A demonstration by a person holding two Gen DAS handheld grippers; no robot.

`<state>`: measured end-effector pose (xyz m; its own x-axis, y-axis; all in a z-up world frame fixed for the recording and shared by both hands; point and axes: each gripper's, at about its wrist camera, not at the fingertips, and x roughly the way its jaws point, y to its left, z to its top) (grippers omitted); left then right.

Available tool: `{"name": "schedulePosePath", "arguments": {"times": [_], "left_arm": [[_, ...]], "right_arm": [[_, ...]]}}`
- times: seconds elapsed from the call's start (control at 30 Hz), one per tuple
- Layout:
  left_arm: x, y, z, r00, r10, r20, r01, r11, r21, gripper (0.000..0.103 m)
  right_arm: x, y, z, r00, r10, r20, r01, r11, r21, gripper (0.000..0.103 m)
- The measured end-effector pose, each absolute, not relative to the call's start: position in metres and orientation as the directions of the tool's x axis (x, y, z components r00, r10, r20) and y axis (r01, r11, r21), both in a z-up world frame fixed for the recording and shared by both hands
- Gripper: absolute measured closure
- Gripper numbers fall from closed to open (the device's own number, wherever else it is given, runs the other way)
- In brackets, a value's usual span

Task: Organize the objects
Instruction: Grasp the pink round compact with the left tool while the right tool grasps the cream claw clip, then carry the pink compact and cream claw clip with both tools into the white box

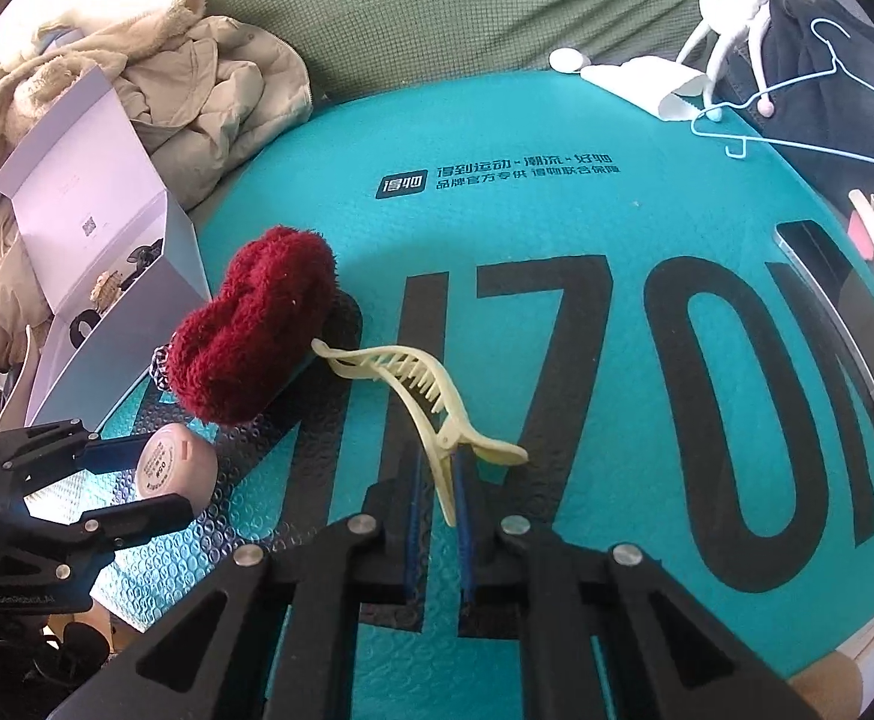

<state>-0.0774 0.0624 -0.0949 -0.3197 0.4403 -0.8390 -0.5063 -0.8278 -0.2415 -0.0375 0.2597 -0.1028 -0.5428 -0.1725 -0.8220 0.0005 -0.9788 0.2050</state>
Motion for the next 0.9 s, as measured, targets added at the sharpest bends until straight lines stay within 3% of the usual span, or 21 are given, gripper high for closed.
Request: {"name": "schedulePosePath", "arguments": {"times": [0.1, 0.3, 0.6, 0.67, 0.9], "left_arm": [[-0.077, 0.062, -0.095, -0.327, 0.432, -0.841, -0.503, -0.832, -0.232, 0.054], [-0.077, 0.060, -0.100, -0.320, 0.423, -0.848, -0.489, -0.840, -0.234, 0.054], [-0.075, 0.062, -0.101, -0.327, 0.423, -0.845, -0.488, -0.841, -0.232, 0.054], [-0.076, 0.061, -0.102, -0.326, 0.421, -0.847, -0.480, -0.845, -0.235, 0.054], [-0.076, 0.058, -0.101, -0.333, 0.406, -0.851, -0.468, -0.855, -0.225, 0.054]], "right_arm": [[-0.038, 0.256, -0.105, -0.512, -0.185, -0.839, 0.032, -0.980, 0.197, 0.092], [-0.031, 0.250, -0.111, -0.477, -0.177, -0.861, 0.073, -0.984, 0.162, 0.067], [-0.028, 0.254, -0.091, -0.570, -0.122, -0.813, 0.061, -0.992, 0.106, 0.065], [-0.031, 0.253, -0.089, -0.587, -0.104, -0.803, 0.068, -0.995, 0.079, 0.055], [-0.055, 0.238, -0.111, -0.534, -0.079, -0.842, 0.141, -0.990, 0.004, 0.054]]}}
